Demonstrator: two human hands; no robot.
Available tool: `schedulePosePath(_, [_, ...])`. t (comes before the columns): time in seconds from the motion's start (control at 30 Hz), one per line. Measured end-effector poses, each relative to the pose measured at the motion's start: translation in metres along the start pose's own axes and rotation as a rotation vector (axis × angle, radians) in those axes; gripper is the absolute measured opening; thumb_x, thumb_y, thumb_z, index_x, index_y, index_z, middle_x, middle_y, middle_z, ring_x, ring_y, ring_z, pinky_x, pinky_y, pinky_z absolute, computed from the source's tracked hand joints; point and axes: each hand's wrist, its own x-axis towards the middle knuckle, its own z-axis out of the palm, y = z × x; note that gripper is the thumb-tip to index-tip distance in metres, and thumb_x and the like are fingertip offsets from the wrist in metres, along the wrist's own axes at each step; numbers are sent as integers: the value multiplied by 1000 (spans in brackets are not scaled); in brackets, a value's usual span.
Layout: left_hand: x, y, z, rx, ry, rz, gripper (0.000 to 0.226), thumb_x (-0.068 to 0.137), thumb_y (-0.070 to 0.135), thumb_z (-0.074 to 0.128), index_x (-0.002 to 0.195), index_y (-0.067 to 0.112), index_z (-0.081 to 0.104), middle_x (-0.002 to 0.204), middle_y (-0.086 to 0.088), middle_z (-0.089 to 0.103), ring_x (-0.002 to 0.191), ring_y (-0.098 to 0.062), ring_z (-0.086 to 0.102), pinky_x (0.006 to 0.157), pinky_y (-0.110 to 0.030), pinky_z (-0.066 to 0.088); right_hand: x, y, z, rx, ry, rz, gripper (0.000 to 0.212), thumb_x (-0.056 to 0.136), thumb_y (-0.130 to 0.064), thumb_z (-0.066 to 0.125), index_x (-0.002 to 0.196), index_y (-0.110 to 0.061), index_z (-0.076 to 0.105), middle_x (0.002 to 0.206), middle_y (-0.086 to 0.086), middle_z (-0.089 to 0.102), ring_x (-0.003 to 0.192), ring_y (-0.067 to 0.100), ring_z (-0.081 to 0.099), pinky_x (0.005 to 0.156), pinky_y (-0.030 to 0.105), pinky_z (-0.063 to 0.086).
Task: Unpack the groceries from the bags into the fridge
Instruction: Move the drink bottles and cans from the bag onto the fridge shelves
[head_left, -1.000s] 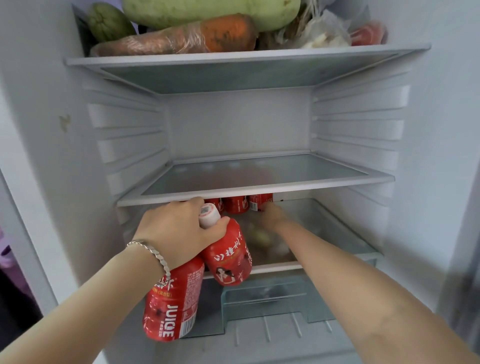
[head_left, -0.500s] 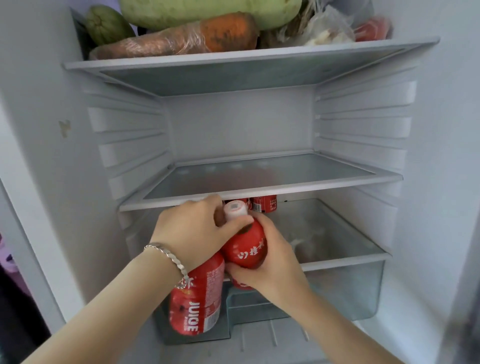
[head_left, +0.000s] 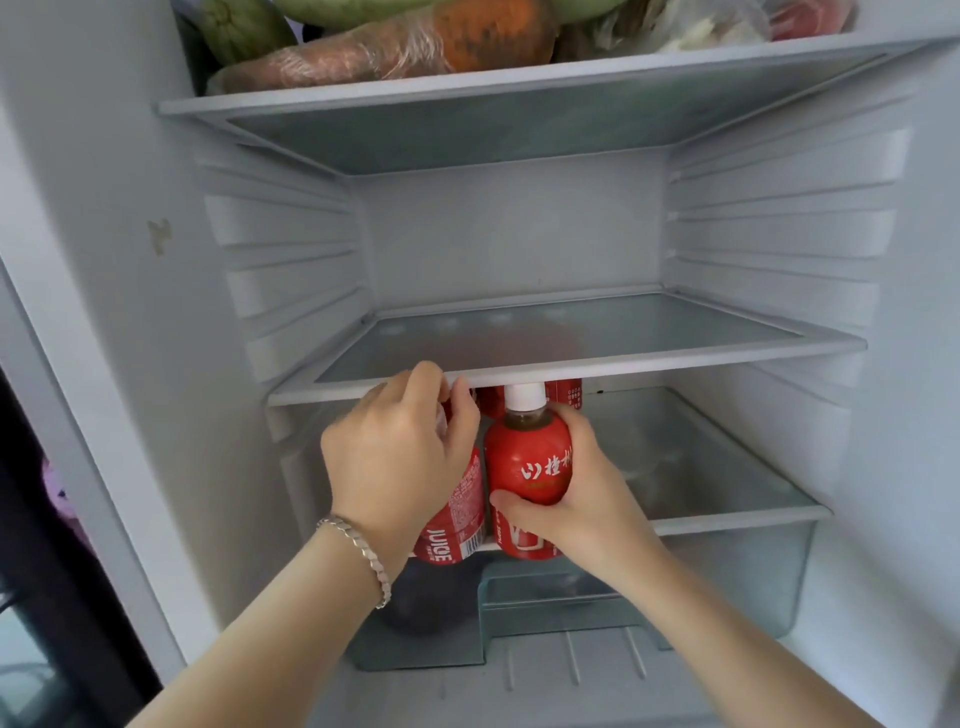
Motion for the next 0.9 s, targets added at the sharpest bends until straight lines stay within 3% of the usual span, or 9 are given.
schedulePosePath(0.1, [-20, 0, 3, -87, -44, -27, 23, 82, 30, 48, 93, 11, 55, 82, -5, 60, 67, -25, 60, 43, -20, 33, -1, 2, -1, 23, 13, 0, 85, 62, -37, 83, 124, -48, 25, 119, -19, 49, 103, 3, 55, 88, 22, 47])
schedulePosePath(0.2, [-46, -3, 10, -271, -144, -171, 53, 78, 41, 58, 121, 17, 39, 119, -8, 40, 83, -27, 61, 53, -23, 45, -1, 5, -4, 9, 59, 24, 84, 63, -36, 83, 127, -46, 29, 113, -21, 50, 99, 2, 56, 87, 22, 47])
schedulePosePath(0.27, [-55, -5, 12, -401, -201, -243, 63, 76, 40, 65, 129, 31, 32, 129, -10, 33, 100, -24, 55, 73, -27, 50, 3, 9, -9, -40, 106, 58, 87, 65, -35, 82, 134, -38, 29, 115, -16, 49, 101, 6, 55, 88, 26, 48])
schedulePosePath(0.37, [-60, -5, 14, -453, -272, -156, 49, 81, 36, 63, 125, 40, 41, 134, 0, 23, 121, -8, 29, 101, -25, 32, 16, 19, -20, -107, 189, 113, 86, 67, -31, 81, 136, -26, 29, 118, -6, 50, 104, 15, 56, 89, 34, 50])
schedulePosePath(0.43, [-62, -1, 16, -433, -331, -90, 45, 78, 36, 61, 121, 34, 46, 137, 3, 21, 123, -6, 24, 101, -20, 26, 27, 29, -29, -132, 235, 144, 84, 68, -28, 80, 135, -23, 30, 120, -1, 52, 106, 20, 57, 89, 38, 50])
schedulePosePath(0.6, [-61, 14, 20, -401, -378, -79, 55, 74, 28, 76, 118, 37, 45, 135, 3, 24, 125, -33, 37, 95, -34, 36, 73, 55, -48, -216, 315, 287, 79, 74, -34, 77, 135, -13, 31, 131, 15, 41, 121, 34, 46, 98, 46, 42])
schedulePosePath(0.7, [-59, 16, 20, -388, -371, -64, 52, 73, 35, 71, 118, 35, 45, 134, 1, 27, 122, -39, 43, 89, -37, 41, 101, 70, -56, -313, 389, 375, 74, 78, -38, 73, 132, -7, 34, 131, 21, 33, 124, 39, 36, 101, 45, 36])
schedulePosePath(0.8, [-58, 15, 20, -362, -366, -55, 48, 73, 41, 62, 118, 34, 46, 133, -2, 29, 118, -41, 46, 83, -42, 49, 119, 85, -55, -246, 333, 392, 55, 87, -22, 65, 130, -1, 39, 130, 23, 45, 120, 36, 46, 97, 35, 39])
schedulePosePath(0.9, [-57, 14, 18, -326, -372, -47, 49, 72, 43, 58, 118, 33, 46, 133, -4, 29, 117, -42, 48, 79, -45, 51, 125, 100, -54, -411, 188, 384, 29, 92, -8, 47, 118, 1, 54, 122, 20, 58, 118, 35, 51, 96, 31, 39])
